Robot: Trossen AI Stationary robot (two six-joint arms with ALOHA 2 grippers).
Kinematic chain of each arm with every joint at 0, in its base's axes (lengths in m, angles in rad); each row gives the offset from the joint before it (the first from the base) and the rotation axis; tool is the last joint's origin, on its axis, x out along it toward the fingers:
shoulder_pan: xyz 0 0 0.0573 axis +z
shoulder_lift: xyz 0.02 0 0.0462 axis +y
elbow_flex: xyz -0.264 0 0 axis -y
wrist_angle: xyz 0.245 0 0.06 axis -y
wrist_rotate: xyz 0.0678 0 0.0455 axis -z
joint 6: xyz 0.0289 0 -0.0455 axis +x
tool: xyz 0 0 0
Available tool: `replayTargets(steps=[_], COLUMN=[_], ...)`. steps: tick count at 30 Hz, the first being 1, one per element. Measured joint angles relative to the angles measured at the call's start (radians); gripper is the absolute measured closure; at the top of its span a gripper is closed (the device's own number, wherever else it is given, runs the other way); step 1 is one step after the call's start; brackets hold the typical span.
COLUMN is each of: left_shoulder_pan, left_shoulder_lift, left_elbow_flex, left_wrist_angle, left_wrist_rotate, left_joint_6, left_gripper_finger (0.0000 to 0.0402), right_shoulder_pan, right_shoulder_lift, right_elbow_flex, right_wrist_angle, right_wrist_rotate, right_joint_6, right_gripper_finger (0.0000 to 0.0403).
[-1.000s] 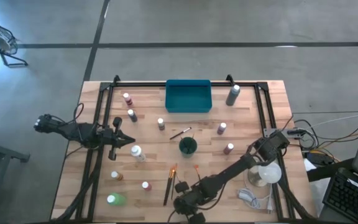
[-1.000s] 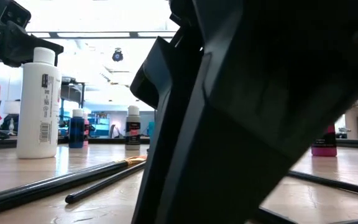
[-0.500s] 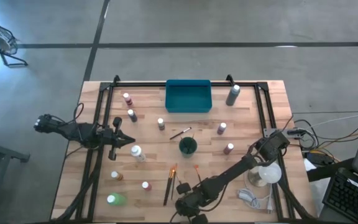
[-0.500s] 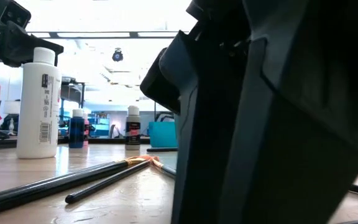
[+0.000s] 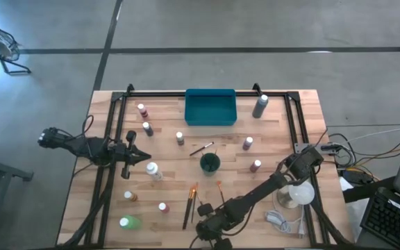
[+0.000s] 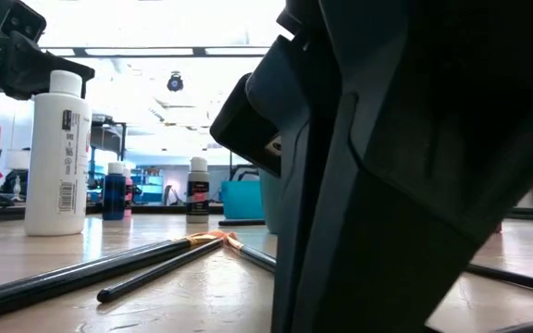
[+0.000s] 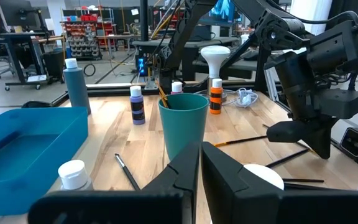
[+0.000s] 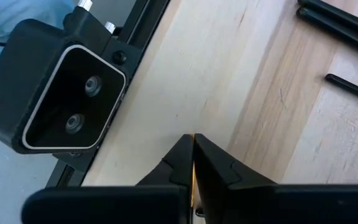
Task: Pick & Place Paint Supplies
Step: Put the yellow paint brush into the green cup
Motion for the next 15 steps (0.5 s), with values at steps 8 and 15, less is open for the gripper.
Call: replayTargets(steps=[8, 15], left_shoulder_pan=[0.0, 0.0], left_shoulder_lift=[0.0, 0.0], left_elbow_flex=[0.0, 0.0], left_wrist_angle=[0.0, 0.0], left_wrist_rotate=[0.0, 0.0], left_joint_6=[0.0, 0.0], left_gripper_finger=[0.0376, 0.0376], right_shoulder_pan=[0.0, 0.0], right_shoulder_lift=[-0.004, -0.021], right_elbow_flex=[0.0, -0.002], right_wrist_angle=[0.0, -0.005], right_wrist_rotate=[0.017, 0.045], right_joint_6=[0.0, 0.002], right_gripper_finger=[0.0395, 0.0395])
